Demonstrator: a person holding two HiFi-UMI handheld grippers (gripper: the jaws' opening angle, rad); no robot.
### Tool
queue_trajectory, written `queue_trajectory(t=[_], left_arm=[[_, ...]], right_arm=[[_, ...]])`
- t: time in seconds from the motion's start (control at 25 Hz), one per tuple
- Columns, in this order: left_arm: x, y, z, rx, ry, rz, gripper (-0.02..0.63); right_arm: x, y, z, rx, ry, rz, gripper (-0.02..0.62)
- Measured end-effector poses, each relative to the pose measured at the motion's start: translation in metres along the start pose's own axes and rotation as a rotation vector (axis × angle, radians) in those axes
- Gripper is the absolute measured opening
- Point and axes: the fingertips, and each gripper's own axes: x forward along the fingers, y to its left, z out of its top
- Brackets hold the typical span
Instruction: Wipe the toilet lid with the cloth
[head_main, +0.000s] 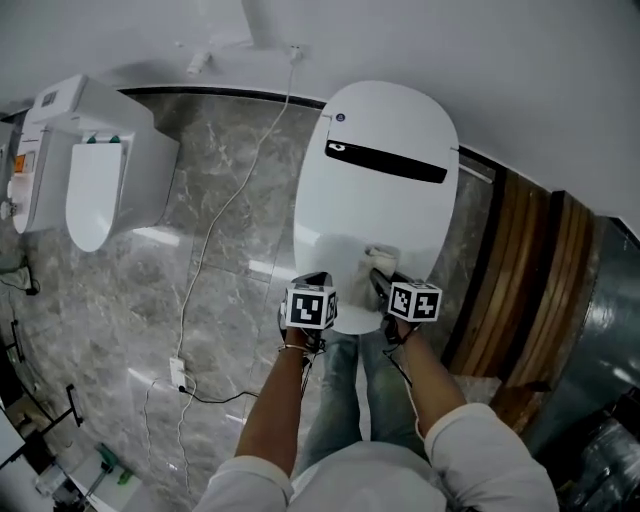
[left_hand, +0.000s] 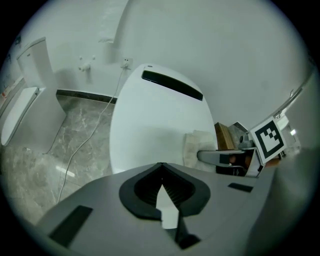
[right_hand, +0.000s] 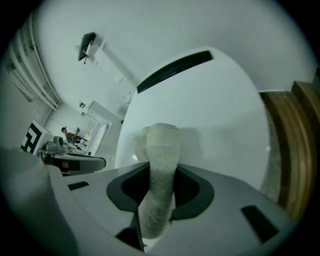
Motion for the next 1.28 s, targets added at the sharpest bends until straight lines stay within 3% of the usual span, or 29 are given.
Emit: queue_trajectory(t=[0.24,0.4,0.52,0.76,0.92,1.04,1.28], left_arm=[[0.027,-0.073,-0.003,0.052,0.038,-0.101,0.012],[0.029,-0.084,-0.01,0.07,0.029,-0.11,0.012],[0.02,-0.057,-0.019,0.053,0.01,-0.065,0.012],[-0.017,0.028,-0.051,0.022,0.041,0.09,0.012],[-0.036,0.061,-0.069,-0.02,0.042,0.146,0.012],[-0.038,0.063,-0.078,-0.036,0.039,0.145,0.012],[-0.021,0.016,-0.09,-0.038,0.043,0.059,0.012]], right_arm=[[-0.06,-0.092,-0.015,0.085,-0.036,-0.155,0.107],[-0.074,-0.113,-0.022,0.104,-0.048,-0.207,0.107],[-0.07,-0.079,-0.025,0.059,-0.049,-0.12,0.106],[-0.004,0.052,-0.071,-0.048,0.046,0.125,0.106],[0.045,0.116,-0.1,0.003,0.094,0.172,0.106],[0.054,0.12,-0.102,0.017,0.092,0.115,0.106],[0.022,0.07,-0.104,-0.14,0.126,0.108,0.106]])
